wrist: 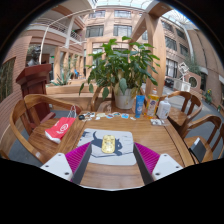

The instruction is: Arrange mouse

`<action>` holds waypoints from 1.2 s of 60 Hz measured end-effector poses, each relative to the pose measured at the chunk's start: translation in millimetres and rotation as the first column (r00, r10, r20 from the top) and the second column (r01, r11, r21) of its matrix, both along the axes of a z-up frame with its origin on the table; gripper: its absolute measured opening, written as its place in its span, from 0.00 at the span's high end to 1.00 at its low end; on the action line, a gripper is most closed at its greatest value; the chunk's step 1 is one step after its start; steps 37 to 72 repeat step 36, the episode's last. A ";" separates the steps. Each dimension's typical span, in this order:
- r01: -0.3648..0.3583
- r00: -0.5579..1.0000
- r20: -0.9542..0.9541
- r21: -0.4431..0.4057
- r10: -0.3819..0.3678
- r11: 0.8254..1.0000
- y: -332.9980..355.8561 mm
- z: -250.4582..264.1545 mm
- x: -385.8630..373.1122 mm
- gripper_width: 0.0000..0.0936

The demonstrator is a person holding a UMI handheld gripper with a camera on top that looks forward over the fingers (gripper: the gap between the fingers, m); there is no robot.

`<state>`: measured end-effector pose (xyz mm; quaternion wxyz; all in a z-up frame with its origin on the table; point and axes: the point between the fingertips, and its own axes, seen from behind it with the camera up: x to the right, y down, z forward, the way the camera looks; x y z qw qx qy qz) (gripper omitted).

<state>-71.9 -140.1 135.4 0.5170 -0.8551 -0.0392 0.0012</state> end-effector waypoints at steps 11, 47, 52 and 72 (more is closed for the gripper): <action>0.001 1.000 0.012 0.015 -0.001 1.000 -54.8 23.2 2.2 0.09; -0.008 0.999 0.044 0.026 0.006 1.000 -108.5 26.4 6.2 0.09; -0.008 0.999 0.044 0.026 0.006 1.000 -108.5 26.4 6.2 0.09; -0.008 0.999 0.044 0.026 0.006 1.000 -108.5 26.4 6.2 0.09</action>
